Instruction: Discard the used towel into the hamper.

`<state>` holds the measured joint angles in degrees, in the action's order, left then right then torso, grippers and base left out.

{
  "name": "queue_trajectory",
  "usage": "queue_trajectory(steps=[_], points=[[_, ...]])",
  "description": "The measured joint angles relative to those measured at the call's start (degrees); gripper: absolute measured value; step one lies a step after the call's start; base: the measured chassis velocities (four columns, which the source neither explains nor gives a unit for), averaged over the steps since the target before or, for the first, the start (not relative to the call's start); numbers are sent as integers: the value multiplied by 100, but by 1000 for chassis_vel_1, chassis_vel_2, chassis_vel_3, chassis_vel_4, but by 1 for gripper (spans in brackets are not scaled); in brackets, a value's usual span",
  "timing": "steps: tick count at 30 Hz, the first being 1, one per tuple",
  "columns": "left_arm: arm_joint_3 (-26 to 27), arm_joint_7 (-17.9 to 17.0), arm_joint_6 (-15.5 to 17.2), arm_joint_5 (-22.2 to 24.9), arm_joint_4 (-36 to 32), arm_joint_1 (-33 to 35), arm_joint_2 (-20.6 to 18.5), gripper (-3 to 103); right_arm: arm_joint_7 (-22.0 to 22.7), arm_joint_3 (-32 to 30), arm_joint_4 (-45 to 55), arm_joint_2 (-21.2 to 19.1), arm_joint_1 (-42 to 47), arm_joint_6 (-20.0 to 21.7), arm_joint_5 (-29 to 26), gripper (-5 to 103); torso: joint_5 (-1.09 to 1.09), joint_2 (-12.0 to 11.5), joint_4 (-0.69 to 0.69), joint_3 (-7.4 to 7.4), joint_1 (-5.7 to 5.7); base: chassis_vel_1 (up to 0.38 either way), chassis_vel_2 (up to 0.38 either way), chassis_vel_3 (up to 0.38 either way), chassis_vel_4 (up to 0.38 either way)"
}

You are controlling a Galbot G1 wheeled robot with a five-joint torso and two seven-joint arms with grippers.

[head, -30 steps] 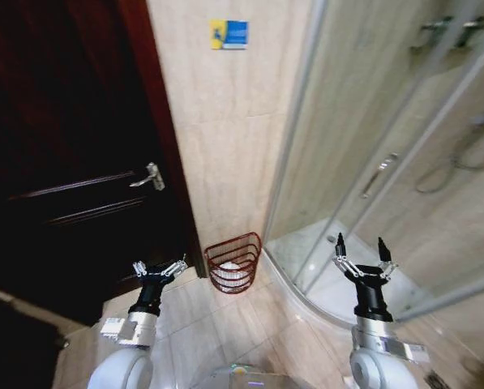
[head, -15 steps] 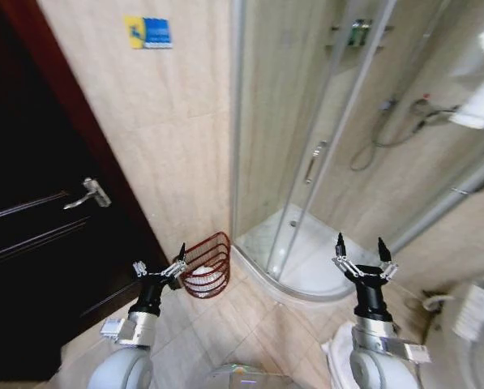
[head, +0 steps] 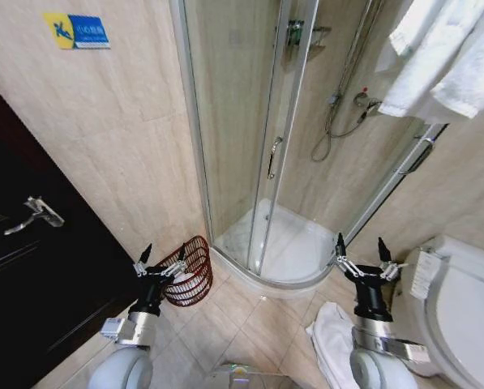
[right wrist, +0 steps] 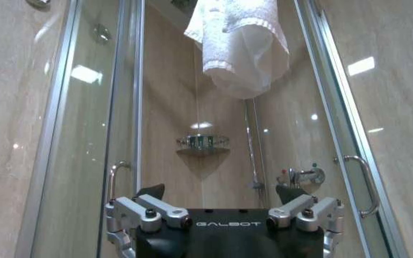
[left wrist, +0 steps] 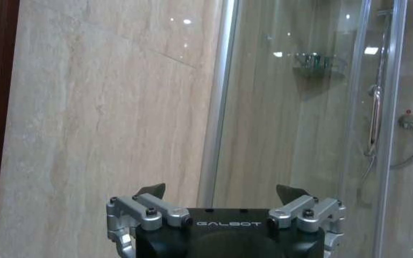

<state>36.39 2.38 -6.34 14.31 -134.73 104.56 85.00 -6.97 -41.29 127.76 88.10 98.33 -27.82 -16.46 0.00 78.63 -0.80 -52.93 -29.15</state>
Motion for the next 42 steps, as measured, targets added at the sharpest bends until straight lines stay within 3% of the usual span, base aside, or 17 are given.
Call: queue_trajectory(steps=[8, 12, 15, 19, 22, 29, 32, 33, 37, 42], points=[[0, -1, 0, 0, 0, 0, 0, 100, 8, -17, 15, -11, -4, 19, -4, 100, 1, 0, 0, 0, 0, 0, 0, 0, 0], [0, -1, 0, 0, 0, 0, 0, 100, 237, -361, 327, -218, -112, 311, -158, 100, 0, 0, 0, 0, 0, 0, 0, 0, 0], [0, -1, 0, 0, 0, 0, 0, 100, 831, -1215, 1094, -742, -382, 1028, -554, 100, 1, 0, 0, 0, 0, 0, 0, 0, 0], [0, -1, 0, 0, 0, 0, 0, 100, 1134, -1648, 1465, -1003, -518, 1396, -755, 100, 0, 0, 0, 0, 0, 0, 0, 0, 0], [0, -1, 0, 0, 0, 0, 1, 100, 1315, -1900, 1590, -1158, -596, 1615, -876, 100, 3, 0, 0, 0, 0, 0, 0, 0, 0], [0, -1, 0, 0, 0, 0, 0, 100, 1348, -1977, 1595, -1252, -642, 1679, -970, 100, 1, 0, 1, 0, 0, 0, 0, 0, 0], [0, -1, 0, 0, 0, 0, 0, 100, 1434, -2289, 1585, -1802, -918, 1912, -1499, 100, 2, 0, 1, 0, 0, 0, 0, 0, 0], [0, -1, 0, 0, 0, 0, 0, 100, 1434, -2289, 1585, -1802, -918, 1912, -1499, 100, 2, 0, 1, 0, 0, 0, 0, 0, 0], [0, -1, 0, 0, 0, 0, 0, 100, 1571, -2810, 1576, -2740, -1388, 2300, -2417, 100, 1, 0, 0, 0, 0, 0, 0, 0, 0], [0, -1, 0, 0, 0, 0, 0, 100, 1617, -2986, 1569, -3057, -1549, 2431, -2729, 100, 2, 0, -1, 0, 0, 0, 0, 0, 0]])
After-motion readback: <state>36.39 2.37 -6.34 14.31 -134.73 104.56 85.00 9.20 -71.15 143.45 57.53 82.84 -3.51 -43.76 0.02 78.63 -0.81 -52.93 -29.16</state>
